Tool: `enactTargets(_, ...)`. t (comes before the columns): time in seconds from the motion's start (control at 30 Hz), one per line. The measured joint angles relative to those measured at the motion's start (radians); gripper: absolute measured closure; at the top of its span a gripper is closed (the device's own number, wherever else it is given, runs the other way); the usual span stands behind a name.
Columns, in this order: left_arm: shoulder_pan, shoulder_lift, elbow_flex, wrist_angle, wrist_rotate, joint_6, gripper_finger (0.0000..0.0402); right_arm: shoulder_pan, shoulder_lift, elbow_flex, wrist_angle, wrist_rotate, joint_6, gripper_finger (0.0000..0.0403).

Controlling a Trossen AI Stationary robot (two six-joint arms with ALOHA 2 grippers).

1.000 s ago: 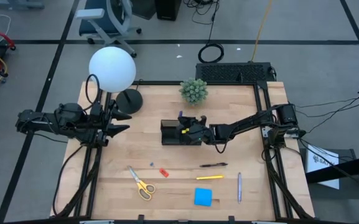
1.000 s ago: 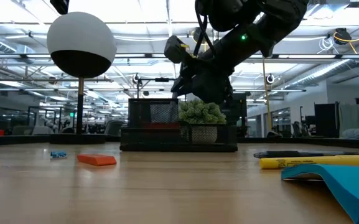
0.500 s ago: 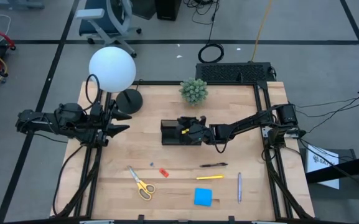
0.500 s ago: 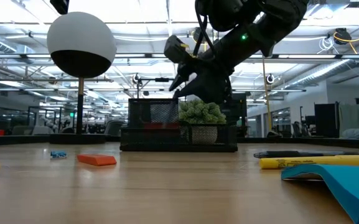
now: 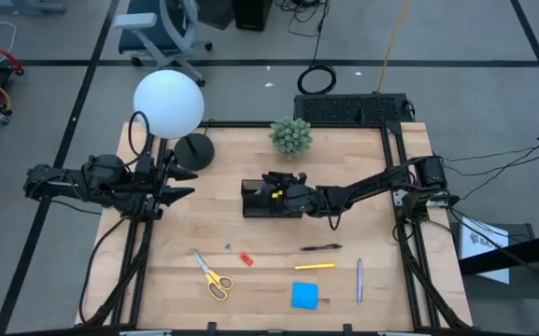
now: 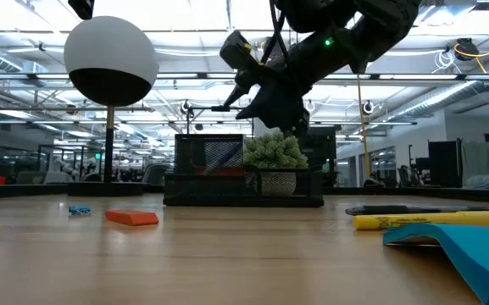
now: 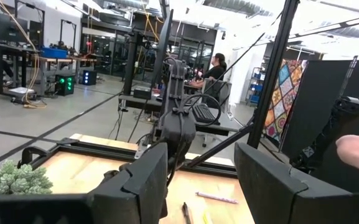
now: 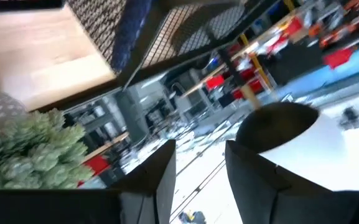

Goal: Pick and place office supplies into organizer
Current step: Put the black pen into the desk organizer

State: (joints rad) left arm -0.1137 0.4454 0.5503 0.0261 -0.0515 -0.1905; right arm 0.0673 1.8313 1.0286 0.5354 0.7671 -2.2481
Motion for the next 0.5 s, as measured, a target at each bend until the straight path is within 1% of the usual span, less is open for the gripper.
enactTargets(0.2, 0.000, 0.000, 0.000, 0.000, 0.000, -0.001, 0.0211, -0.002, -0.013, 0.000, 0.055, 0.082, 0.151, 0.0277)
enactTargets(0.5, 0.000, 0.000, 0.000, 0.004, 0.000, 0.014, 0.0211, 0.002, -0.088, 0.001, 0.055, 0.170, 0.472, 0.0277)
